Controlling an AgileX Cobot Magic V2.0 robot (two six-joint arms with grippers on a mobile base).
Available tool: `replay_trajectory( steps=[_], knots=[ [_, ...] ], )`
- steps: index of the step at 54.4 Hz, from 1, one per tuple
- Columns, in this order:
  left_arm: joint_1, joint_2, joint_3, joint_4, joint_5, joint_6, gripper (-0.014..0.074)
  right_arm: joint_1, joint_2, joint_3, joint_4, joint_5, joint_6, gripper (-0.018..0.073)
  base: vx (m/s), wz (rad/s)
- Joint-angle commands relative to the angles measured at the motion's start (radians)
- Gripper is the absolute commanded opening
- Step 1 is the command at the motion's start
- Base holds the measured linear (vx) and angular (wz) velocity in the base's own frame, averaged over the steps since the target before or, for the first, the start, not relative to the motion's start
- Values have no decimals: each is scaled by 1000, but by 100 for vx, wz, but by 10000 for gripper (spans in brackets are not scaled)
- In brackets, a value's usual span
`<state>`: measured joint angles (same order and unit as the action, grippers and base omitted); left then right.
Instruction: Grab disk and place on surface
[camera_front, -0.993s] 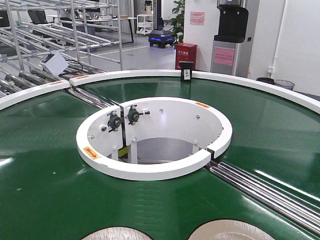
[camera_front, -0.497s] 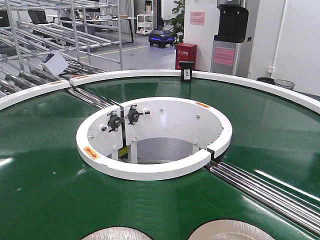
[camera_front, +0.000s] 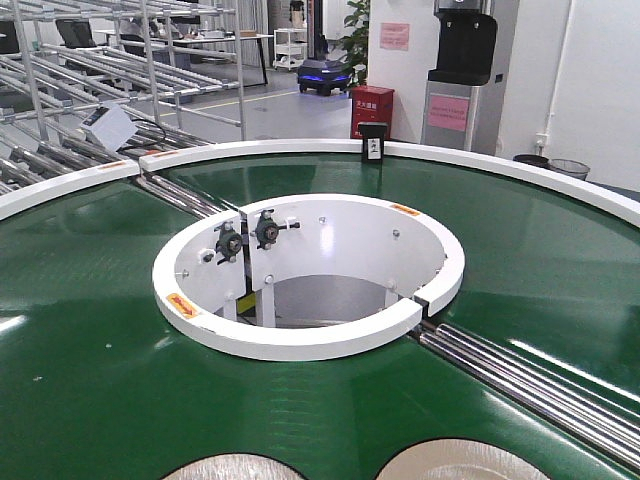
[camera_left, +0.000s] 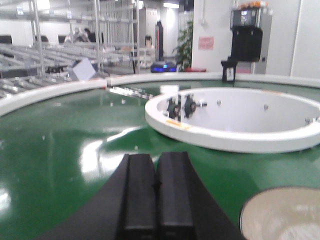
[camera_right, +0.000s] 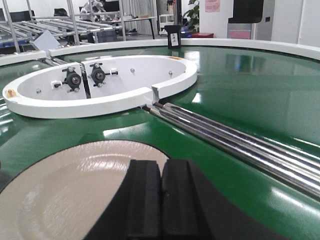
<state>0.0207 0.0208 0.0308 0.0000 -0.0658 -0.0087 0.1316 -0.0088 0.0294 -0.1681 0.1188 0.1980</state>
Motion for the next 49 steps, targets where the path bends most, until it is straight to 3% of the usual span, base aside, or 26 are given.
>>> replay_trajectory(
  steps=[1, 5, 9, 15, 24, 37, 49],
  knots=[
    [-5, 12, -31, -5, -176, -9, -7, -3, -2, 4, -7, -169, -1, -8, 0, 0],
    [-5, 12, -68, 0, -234, -36, -7, -3, -2, -17, -7, -240, -1, -8, 0, 0],
    [-5, 12, -142, 0, -206, -42, -7, -3, 1, -90, -7, -235, -1, -8, 0, 0],
    [-5, 34, -338, 0, -51, -27, -7, -3, 42, -275, -51, -152, -28, -8, 0, 0],
    [-5, 199, -602, 0, 123, 24, -7, -3, 207, -488, -215, -11, -85, -8, 0, 0],
    [-5, 441, -635, -5, 190, 25, -1, -3, 442, -542, -218, -12, -54, -3, 0, 0],
    [-5, 613, -635, 0, 218, 19, 89, -3, 588, -542, -218, 0, 105, 62, 0, 0]
  ],
)
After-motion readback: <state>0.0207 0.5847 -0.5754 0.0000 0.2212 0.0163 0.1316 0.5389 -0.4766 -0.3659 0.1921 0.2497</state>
